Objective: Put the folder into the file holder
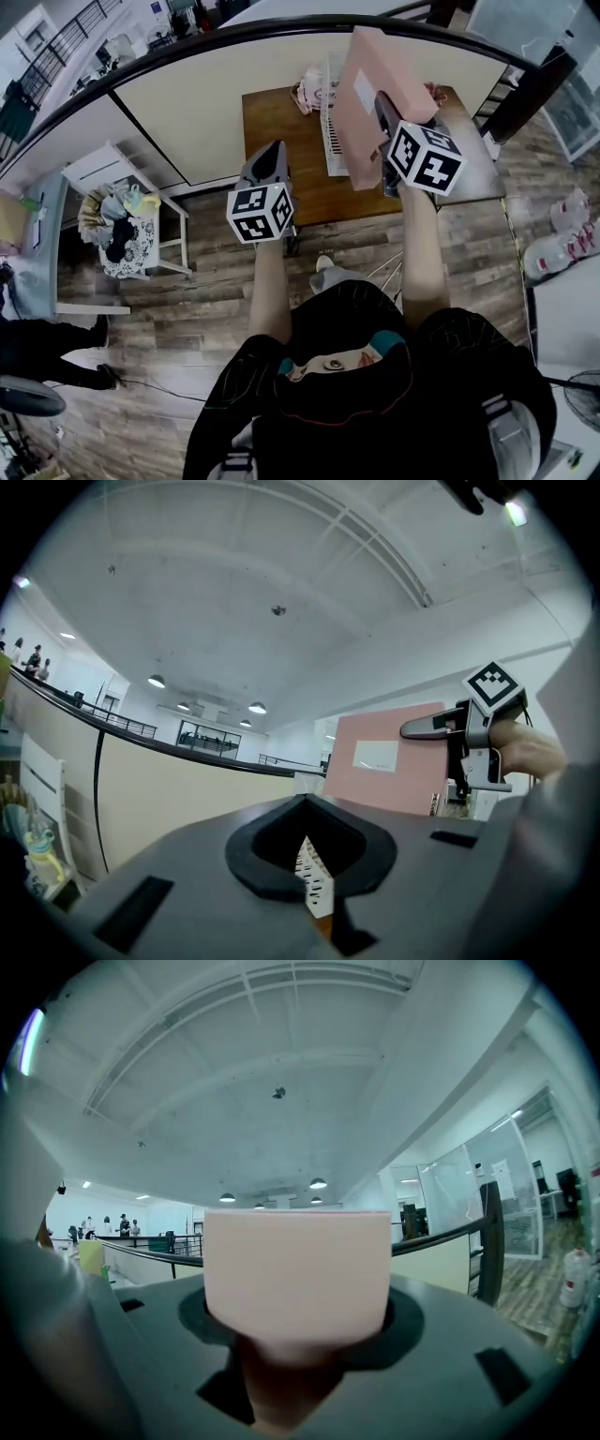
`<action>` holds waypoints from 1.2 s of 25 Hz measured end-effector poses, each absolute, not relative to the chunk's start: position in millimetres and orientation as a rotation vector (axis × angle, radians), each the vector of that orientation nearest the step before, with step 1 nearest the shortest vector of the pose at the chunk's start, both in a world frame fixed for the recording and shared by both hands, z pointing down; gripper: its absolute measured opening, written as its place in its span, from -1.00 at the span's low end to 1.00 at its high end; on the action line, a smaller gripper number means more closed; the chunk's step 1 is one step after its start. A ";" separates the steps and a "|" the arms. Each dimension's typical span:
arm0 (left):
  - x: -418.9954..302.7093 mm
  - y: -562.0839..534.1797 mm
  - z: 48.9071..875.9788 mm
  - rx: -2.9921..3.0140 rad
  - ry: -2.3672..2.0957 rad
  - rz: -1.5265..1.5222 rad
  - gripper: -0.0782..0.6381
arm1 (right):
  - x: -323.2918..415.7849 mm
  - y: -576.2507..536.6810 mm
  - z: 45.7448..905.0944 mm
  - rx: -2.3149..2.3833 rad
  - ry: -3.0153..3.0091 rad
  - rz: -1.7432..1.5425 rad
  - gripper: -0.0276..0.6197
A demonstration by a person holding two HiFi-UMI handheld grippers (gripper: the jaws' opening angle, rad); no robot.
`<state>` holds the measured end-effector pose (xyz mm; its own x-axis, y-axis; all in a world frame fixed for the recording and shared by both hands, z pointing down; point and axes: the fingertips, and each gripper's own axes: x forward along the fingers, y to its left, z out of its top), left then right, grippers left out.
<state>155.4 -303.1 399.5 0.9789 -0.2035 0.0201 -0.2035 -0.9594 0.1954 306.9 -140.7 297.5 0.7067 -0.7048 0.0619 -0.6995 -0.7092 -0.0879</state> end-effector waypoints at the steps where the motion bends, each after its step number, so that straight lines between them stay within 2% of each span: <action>1: 158.1 -309.2 401.3 2.924 -0.314 0.004 -0.79 | 311.1 -146.1 299.5 -2.854 1.172 -0.143 -0.07; 16: 239.6 -352.7 415.3 2.968 -0.310 0.151 -0.79 | 391.5 -205.3 315.1 -2.861 1.120 -0.210 -0.07; 30: 284.8 -381.4 450.3 2.920 -0.344 0.288 -0.79 | 434.6 -255.4 337.7 -2.910 1.130 -0.186 -0.06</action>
